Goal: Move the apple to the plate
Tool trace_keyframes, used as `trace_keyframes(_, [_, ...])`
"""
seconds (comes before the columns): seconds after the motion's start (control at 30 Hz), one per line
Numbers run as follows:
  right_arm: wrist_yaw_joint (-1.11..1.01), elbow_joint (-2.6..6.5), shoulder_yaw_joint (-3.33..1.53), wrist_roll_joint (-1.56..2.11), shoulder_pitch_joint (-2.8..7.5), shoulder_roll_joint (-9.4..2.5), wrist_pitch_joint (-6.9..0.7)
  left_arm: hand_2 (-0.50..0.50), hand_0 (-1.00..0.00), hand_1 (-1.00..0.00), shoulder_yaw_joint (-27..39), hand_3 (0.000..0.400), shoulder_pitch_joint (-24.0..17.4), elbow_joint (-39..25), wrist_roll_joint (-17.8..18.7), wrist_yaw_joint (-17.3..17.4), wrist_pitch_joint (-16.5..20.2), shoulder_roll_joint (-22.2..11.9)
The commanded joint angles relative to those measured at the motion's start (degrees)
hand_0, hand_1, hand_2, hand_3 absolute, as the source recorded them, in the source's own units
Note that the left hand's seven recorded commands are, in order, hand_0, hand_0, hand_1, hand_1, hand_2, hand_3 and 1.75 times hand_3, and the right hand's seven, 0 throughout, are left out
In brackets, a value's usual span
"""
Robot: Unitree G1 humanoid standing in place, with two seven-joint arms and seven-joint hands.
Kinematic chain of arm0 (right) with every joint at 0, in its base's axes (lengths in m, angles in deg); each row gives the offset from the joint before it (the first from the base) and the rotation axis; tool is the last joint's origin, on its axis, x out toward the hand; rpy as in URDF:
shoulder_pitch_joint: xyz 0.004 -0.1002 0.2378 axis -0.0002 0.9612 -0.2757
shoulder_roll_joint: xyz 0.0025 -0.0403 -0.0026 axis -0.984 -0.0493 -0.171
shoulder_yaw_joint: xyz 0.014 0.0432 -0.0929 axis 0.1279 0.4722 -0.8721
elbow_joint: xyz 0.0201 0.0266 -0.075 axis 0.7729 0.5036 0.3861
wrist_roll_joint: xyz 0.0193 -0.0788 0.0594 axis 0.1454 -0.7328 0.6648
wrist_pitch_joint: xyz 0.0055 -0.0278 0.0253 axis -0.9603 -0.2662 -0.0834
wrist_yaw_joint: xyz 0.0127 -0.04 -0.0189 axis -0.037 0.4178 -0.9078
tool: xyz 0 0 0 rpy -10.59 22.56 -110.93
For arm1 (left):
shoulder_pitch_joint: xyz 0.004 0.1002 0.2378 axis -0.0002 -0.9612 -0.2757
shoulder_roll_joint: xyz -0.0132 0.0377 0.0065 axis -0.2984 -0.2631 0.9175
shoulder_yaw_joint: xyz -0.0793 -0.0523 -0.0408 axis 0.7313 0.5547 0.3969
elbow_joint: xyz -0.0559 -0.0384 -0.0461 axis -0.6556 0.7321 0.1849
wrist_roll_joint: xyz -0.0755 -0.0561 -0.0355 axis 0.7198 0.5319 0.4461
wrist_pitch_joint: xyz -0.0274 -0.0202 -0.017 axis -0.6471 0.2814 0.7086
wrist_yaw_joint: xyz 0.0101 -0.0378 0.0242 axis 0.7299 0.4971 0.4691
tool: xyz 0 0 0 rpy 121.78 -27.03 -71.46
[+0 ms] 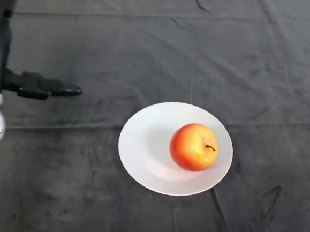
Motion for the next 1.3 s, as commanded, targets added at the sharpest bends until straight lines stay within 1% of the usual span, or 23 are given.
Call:
trace_keyframes(0.03, [-0.49, 0.23, -0.04, -0.03, 2.12, 0.30, -0.70, 0.00, 0.00, 0.00, 3.07, 0.000, -1.25, -2.99, 1.52, -0.68, -0.54, -4.38])
trace_keyframes(0.17, [-0.49, 0.24, -0.04, -0.04, 2.11, 0.30, -0.71, 0.00, 0.00, 0.00, 7.38, 0.000, -1.70, -1.68, 3.57, -0.70, -1.94, -5.61])
trace_keyframes(0.47, [-0.47, 0.37, -0.03, -0.07, 2.02, 0.30, -0.72, 0.00, 0.00, 0.00, 16.19, 0.000, -2.65, 2.89, 6.98, -0.76, -5.91, -8.63])
trace_keyframes(0.83, [-0.39, 0.71, -0.02, -0.11, 1.82, 0.29, -0.69, 0.00, 0.00, 0.00, 25.74, 0.000, -3.05, 10.53, 9.89, -2.02, -13.09, -11.37])
trace_keyframes(1.03, [-0.33, 0.95, -0.02, -0.13, 1.67, 0.28, -0.65, 0.00, 0.00, 0.00, 29.85, 0.000, -2.79, 16.07, 9.85, -4.03, -17.99, -12.47])
trace_keyframes(1.3, [-0.23, 1.36, -0.02, -0.15, 1.44, 0.28, -0.57, 0.00, 0.00, 0.00, 33.61, 0.000, -1.67, 26.58, 8.27, -7.30, -25.29, -14.48])
